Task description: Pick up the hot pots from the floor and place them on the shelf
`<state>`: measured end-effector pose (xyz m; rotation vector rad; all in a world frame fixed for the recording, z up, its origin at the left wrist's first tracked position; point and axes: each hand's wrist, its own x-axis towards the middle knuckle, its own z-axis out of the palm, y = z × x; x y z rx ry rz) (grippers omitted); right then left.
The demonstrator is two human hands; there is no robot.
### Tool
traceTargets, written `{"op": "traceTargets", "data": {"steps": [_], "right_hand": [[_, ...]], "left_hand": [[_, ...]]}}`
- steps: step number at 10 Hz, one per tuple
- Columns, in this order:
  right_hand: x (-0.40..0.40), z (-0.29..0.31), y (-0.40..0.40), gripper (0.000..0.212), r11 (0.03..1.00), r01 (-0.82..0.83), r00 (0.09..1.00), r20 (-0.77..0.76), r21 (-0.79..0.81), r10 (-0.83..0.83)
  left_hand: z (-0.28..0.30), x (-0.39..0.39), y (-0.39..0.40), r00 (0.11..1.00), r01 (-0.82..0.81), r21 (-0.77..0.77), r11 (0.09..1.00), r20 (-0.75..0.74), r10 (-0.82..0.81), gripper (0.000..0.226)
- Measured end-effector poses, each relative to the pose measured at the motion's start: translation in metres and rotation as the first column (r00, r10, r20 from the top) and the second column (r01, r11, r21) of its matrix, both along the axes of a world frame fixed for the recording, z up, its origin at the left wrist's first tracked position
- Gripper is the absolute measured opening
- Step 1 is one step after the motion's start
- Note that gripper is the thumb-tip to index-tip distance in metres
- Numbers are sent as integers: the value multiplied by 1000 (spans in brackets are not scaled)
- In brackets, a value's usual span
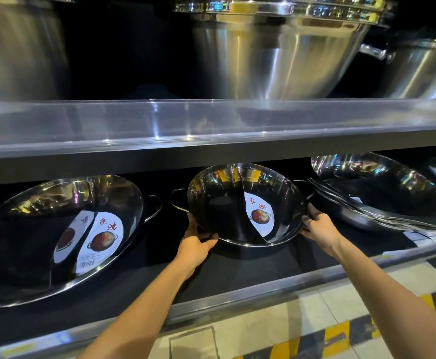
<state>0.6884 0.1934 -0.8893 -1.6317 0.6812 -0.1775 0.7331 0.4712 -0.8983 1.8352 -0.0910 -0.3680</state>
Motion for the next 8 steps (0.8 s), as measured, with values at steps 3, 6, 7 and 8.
{"op": "traceTargets", "data": {"steps": [3, 6, 7, 8], "right_hand": [[-1, -3, -13, 68, 988, -157, 982, -106, -10, 155], [-7, -6, -6, 67, 980, -102, 987, -141, -169, 78], [-21, 10, 4, 56, 934, 8, 989, -138, -357, -61], [-58, 29, 23, 46, 888, 32, 967, -210, -458, -143]], "left_hand": [[8, 7, -2, 999, -31, 6, 1000, -44, 31, 85], [11, 6, 3, 999, 20, 139, 990, -30, -16, 83], [29, 0, 14, 1000, -10, 183, 983, 16, 7, 72], [53, -26, 34, 998, 45, 354, 934, 15, -54, 57]]}}
